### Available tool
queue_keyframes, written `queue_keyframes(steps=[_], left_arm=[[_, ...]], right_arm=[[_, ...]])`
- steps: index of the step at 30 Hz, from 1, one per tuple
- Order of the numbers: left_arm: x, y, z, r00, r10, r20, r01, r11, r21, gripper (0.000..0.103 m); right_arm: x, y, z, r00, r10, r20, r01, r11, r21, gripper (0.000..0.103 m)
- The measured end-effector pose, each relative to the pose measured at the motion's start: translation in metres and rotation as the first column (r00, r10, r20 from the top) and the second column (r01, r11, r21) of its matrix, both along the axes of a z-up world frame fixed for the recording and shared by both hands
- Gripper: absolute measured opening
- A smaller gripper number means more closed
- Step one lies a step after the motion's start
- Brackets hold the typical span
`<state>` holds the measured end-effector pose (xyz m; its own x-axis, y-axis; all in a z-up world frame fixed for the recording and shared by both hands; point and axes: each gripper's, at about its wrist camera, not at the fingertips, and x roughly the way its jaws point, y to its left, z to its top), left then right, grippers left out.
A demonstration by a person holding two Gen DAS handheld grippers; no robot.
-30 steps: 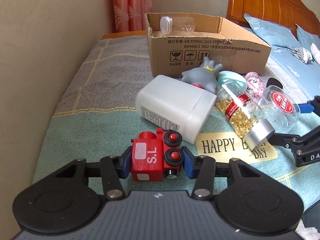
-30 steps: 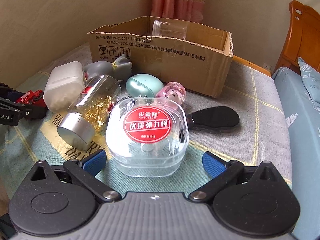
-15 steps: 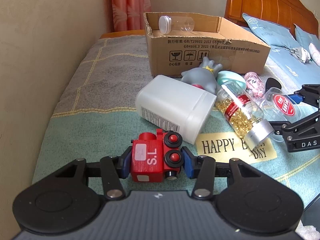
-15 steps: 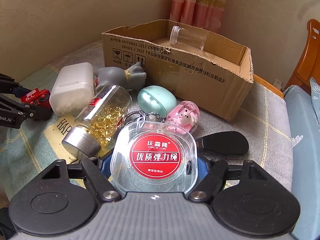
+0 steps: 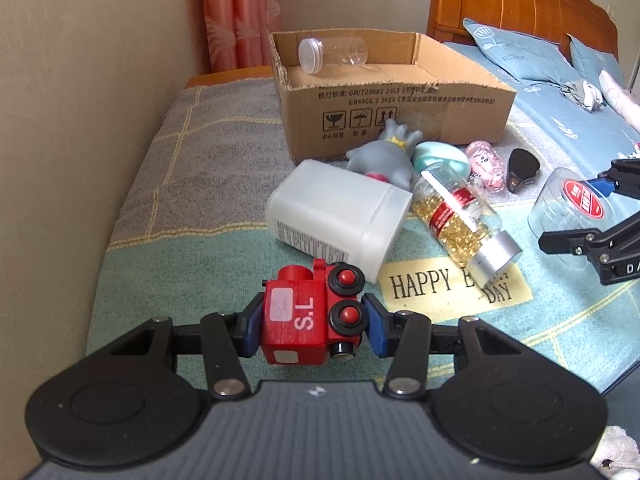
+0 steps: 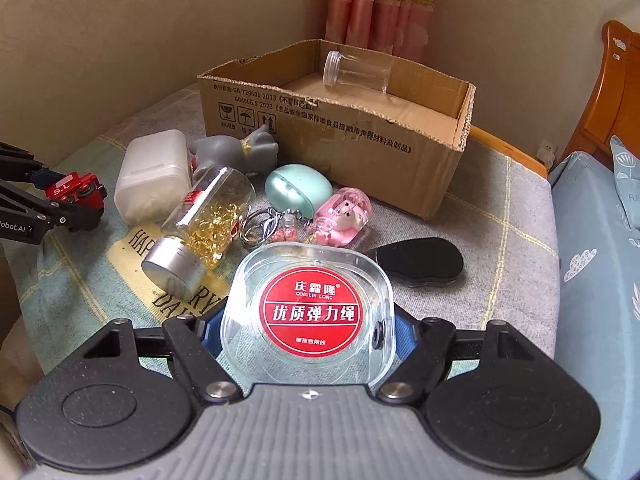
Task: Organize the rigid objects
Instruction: 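Place the clear container in the box with the right tool while the left tool drops the train in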
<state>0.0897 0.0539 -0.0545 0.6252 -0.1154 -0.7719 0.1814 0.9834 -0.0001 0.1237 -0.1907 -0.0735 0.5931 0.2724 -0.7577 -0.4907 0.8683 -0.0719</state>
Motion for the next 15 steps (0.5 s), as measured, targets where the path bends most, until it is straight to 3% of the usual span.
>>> queue_keyframes(steps=[7,15], left_arm=[[-0.001,0.003,0.016,1.000,-0.007,0.025,0.007,1.000,-0.012,0.049],[-0.001,0.007,0.026,0.999,0.013,0.044,-0.012,1.000,-0.016,0.049]], right_arm=[[0.017,-0.005,0.039,0.996,0.010,0.083,-0.010,1.000,0.007,0.081],[0.074,0.004,0.079,0.985,0.003,0.171,-0.007,1.000,0.021,0.081]])
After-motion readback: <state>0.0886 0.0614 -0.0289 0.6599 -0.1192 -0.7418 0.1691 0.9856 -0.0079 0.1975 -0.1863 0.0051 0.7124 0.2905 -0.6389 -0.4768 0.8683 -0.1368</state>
